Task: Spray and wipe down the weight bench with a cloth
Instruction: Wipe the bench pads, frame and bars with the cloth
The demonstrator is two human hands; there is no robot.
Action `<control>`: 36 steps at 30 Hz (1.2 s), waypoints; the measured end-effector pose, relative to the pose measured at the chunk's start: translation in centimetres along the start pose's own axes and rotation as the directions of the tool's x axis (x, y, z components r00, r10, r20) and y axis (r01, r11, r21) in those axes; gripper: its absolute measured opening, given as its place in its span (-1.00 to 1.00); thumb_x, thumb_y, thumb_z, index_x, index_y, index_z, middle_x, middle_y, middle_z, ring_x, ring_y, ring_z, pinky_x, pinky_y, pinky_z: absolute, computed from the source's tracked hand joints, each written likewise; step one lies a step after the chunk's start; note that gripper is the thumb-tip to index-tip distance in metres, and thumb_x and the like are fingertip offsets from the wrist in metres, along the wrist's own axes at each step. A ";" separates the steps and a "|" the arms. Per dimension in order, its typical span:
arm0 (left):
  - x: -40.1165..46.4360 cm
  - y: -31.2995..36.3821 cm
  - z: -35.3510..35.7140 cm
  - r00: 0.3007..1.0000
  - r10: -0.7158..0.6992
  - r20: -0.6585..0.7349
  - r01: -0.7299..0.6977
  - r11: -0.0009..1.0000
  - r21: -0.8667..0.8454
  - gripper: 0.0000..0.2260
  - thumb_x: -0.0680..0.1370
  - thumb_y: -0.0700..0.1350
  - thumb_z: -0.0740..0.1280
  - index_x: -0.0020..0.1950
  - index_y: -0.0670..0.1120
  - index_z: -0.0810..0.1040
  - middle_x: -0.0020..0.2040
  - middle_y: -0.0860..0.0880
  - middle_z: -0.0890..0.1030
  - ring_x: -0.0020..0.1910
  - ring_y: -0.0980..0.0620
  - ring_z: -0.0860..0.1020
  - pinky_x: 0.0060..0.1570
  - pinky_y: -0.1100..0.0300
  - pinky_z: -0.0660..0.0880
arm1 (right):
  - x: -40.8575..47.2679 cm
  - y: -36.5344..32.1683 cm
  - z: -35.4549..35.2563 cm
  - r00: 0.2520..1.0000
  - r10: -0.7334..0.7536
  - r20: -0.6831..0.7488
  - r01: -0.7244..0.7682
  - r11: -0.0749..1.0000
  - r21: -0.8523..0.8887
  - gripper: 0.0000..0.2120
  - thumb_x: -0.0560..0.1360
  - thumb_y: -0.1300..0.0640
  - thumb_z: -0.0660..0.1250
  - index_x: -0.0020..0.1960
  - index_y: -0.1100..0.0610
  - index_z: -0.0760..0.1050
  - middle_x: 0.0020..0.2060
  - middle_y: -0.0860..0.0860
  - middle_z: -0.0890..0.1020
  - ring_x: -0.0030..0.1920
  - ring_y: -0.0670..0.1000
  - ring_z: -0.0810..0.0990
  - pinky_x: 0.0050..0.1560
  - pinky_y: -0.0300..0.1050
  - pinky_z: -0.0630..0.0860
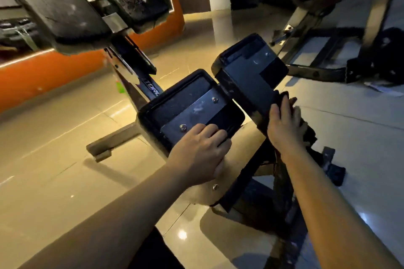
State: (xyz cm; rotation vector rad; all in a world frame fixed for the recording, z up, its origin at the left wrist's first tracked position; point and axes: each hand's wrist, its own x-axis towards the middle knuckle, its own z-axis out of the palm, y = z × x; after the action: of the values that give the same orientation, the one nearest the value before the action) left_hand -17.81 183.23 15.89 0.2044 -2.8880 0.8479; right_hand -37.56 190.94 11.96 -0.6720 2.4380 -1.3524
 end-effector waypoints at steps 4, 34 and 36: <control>0.1 -0.2 -0.4 0.999 0.037 0.007 -0.036 0.999 -0.010 -0.72 0.46 0.08 0.26 0.01 -0.04 0.62 -0.05 -0.01 0.57 -0.04 -0.04 0.52 -0.08 0.08 0.45 | -0.8 -5.1 0.5 1.000 0.010 0.026 -0.007 0.992 -0.124 -0.52 0.67 -0.13 -0.19 0.58 -0.16 -0.14 0.58 -0.02 -0.16 0.55 0.24 -0.22 0.45 0.40 -0.19; 0.1 -0.3 -0.8 0.994 0.071 -0.086 -0.077 0.995 -0.070 -0.68 0.60 0.03 0.10 0.29 -0.06 0.41 0.19 -0.05 0.37 0.12 -0.05 0.32 -0.04 0.09 0.14 | -1.5 -6.4 0.9 0.982 -0.190 -0.005 0.181 0.945 -0.272 -0.50 0.68 -0.04 -0.05 0.57 -0.17 -0.13 0.58 -0.09 -0.07 0.57 0.06 -0.04 0.51 0.22 0.01; 0.0 -0.4 -0.5 0.994 0.061 -0.090 -0.067 0.995 -0.073 -0.66 0.59 0.04 0.11 0.31 -0.06 0.39 0.19 -0.05 0.36 0.10 -0.05 0.31 -0.01 0.08 0.20 | -1.4 -5.7 0.9 0.981 -0.194 0.005 0.189 0.948 -0.258 -0.50 0.68 -0.10 -0.08 0.57 -0.18 -0.15 0.58 -0.12 -0.11 0.57 0.03 -0.11 0.51 0.27 -0.06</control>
State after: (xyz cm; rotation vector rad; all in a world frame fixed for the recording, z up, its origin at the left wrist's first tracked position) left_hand -17.72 183.20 16.54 0.0654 -2.8514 0.7353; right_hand -34.44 188.39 16.33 -0.9849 2.6502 -1.1187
